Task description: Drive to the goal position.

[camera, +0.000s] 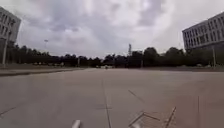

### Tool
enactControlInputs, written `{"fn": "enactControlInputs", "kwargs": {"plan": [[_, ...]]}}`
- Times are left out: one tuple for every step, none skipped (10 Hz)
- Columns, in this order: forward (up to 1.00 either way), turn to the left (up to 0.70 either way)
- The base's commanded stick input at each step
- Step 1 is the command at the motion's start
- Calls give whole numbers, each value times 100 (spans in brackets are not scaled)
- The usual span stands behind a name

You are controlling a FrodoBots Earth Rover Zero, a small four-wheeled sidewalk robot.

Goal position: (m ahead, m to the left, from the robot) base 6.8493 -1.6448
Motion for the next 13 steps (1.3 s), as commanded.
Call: {"fn": "enactControlInputs", "kwargs": {"plan": [[85,0],[85,0],[85,0],[85,0],[85,0],[85,0],[85,0],[85,0],[85,0],[85,0],[85,0],[85,0],[85,0]]}}
